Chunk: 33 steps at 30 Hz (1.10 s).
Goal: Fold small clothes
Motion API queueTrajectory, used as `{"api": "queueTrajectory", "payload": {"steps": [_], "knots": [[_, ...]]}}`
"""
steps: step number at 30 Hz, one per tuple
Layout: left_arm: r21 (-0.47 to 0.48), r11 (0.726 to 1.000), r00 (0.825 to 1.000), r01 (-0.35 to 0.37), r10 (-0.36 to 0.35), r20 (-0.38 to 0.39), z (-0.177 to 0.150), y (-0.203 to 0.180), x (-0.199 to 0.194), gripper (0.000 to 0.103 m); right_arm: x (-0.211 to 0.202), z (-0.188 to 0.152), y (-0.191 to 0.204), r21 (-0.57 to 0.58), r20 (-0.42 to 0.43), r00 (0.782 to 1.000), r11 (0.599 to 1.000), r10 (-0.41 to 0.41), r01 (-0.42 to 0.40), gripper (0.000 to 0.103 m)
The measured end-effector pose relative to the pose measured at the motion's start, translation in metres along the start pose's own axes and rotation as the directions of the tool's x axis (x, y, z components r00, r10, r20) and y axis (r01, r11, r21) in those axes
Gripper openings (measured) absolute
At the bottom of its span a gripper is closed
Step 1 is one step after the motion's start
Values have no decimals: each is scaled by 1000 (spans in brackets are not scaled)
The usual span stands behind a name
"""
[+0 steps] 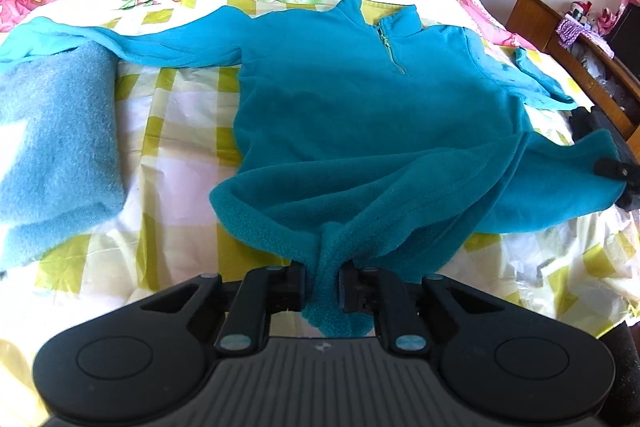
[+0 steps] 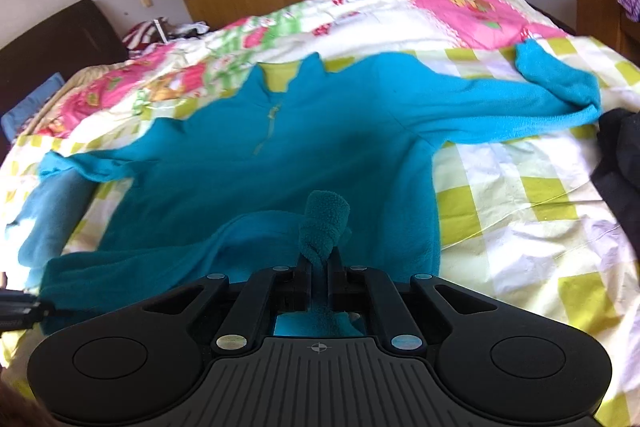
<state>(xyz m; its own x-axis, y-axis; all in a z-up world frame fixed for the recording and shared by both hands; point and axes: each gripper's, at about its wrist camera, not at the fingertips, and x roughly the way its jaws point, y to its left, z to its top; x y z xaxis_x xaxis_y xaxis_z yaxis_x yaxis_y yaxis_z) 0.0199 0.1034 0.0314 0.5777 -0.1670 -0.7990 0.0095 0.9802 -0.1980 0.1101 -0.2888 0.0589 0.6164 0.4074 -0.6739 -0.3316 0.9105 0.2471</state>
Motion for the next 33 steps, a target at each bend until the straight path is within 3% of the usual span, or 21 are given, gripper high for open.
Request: {"api": "queueTrajectory", "payload": {"steps": [3, 6, 9, 11, 15, 18, 20, 23, 25, 27, 28, 30, 32, 33], "knots": [[45, 999, 998, -28, 31, -50, -17, -1, -11, 27, -37, -29, 21, -129, -65, 997, 990, 40, -48, 7], [83, 995, 989, -59, 70, -134, -34, 0, -11, 27, -44, -62, 35, -239, -169, 985, 971, -26, -15, 7], [113, 991, 978, -76, 96, -182, -45, 2, -12, 28, -34, -88, 41, -288, -303, 952, 956, -34, -57, 7], [141, 987, 978, -78, 103, -179, -46, -1, -17, 30, -28, -99, 50, -380, -344, 934, 924, -99, -42, 8], [206, 978, 977, -39, 81, -195, -46, -7, -35, 38, -34, -88, 55, -423, -347, 929, 906, -126, -35, 13], [291, 956, 976, -49, 108, -191, -50, -8, -54, 46, -54, -74, 61, -448, -399, 913, 887, -89, -109, 26], [306, 951, 976, -55, 115, -183, -51, -7, -65, 46, -76, -66, 67, -472, -362, 930, 872, -60, -127, 27], [235, 972, 992, -1, 31, -123, -41, -1, -80, 47, -91, -50, 85, -464, -281, 959, 871, 28, -161, 29], [204, 978, 998, 42, -31, -57, -29, -1, -78, 49, -79, -44, 99, -466, -209, 974, 866, 90, -180, 50], [210, 977, 999, 45, -47, 6, -20, -7, -65, 50, -54, -47, 114, -515, -190, 976, 837, 102, -188, 61], [203, 978, 998, 56, -61, 20, -15, -10, -54, 50, -32, -46, 119, -544, -187, 980, 823, 74, -165, 60], [169, 979, 993, 117, -119, -1, -8, -11, -31, 50, 2, -47, 119, -538, -192, 981, 835, 14, -117, 59], [175, 973, 988, 153, -147, -50, -7, -13, -10, 50, 28, -44, 105, -465, -273, 962, 880, -34, -101, 57], [195, 969, 987, 151, -136, -85, -8, -14, -1, 50, 37, -44, 95, -403, -338, 941, 909, -38, -108, 57]]}}
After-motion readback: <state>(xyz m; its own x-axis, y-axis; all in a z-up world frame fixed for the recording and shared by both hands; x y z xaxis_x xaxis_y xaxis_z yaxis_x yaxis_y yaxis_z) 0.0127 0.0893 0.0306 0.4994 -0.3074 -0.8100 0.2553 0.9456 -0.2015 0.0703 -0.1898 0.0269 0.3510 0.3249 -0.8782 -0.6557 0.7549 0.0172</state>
